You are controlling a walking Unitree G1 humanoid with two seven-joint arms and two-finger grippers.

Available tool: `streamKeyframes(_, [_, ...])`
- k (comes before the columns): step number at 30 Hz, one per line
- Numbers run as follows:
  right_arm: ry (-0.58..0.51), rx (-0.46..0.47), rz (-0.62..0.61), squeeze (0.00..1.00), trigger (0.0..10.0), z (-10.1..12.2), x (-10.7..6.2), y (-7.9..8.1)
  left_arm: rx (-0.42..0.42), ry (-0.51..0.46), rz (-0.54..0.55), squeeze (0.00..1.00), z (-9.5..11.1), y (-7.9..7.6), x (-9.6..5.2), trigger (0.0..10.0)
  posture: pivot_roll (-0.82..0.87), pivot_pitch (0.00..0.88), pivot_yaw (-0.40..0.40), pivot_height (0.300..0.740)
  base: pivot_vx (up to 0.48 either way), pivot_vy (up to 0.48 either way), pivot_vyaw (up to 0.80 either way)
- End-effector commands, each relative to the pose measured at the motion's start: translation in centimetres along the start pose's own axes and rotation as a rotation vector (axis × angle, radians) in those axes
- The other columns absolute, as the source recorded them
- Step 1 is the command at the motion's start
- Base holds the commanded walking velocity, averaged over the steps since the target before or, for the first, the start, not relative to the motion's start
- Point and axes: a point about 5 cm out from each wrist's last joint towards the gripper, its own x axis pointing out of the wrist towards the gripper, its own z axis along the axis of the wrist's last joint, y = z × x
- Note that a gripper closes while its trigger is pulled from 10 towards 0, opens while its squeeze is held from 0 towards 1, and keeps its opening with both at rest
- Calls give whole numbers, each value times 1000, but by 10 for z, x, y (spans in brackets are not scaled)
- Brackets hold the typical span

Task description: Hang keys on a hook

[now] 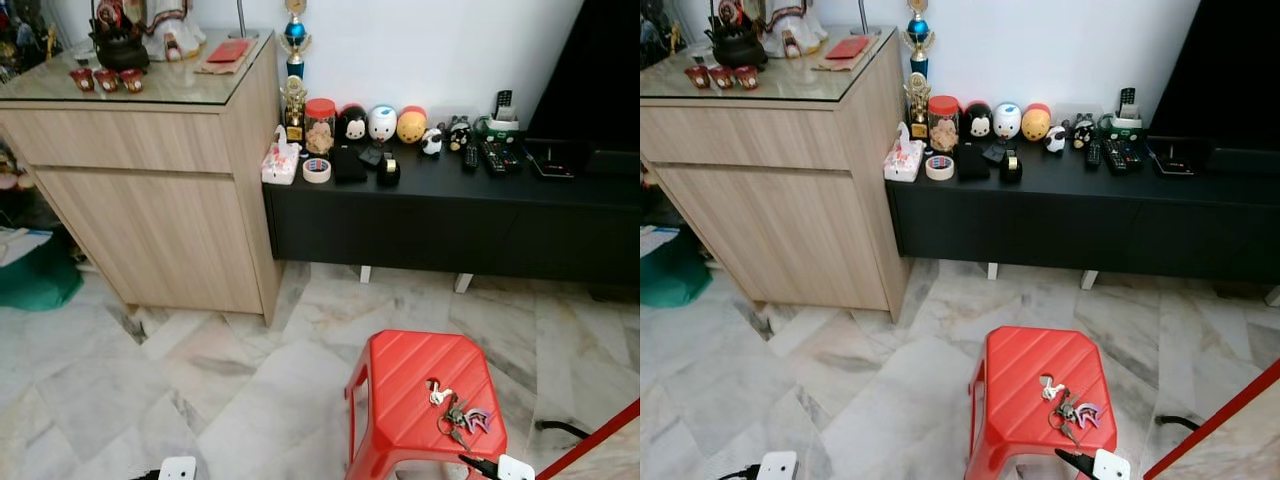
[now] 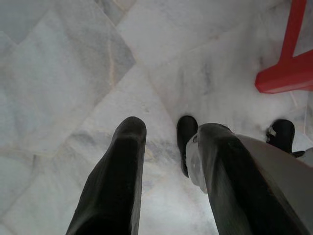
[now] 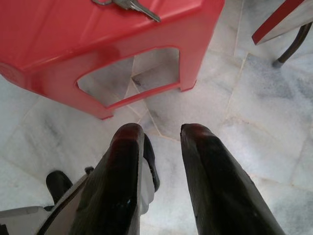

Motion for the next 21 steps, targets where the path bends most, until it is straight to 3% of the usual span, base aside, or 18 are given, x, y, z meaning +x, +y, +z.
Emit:
streamKeyframes(1, [-2,-6,-9,0,10000,1,0,-4,7,21,-18,0,-4,-5,0,10000,40,0,-5,740,0,-472,0])
streamKeyframes(9, [-3,-4,-13,0,10000,0,0,-5,10,22,-19,0,-5,-6,0,10000,40,0,-5,740,0,-472,0])
streamKeyframes(18, [-47,53,-21,0,10000,4,-1,-5,-4,-6,19,0,-3,-4,0,10000,41,0,-11,740,0,0,0])
streamKeyframes(21, [-83,60,-14,0,10000,7,-1,-6,-105,-77,65,0,0,-3,-1,10000,36,0,-15,740,0,0,0])
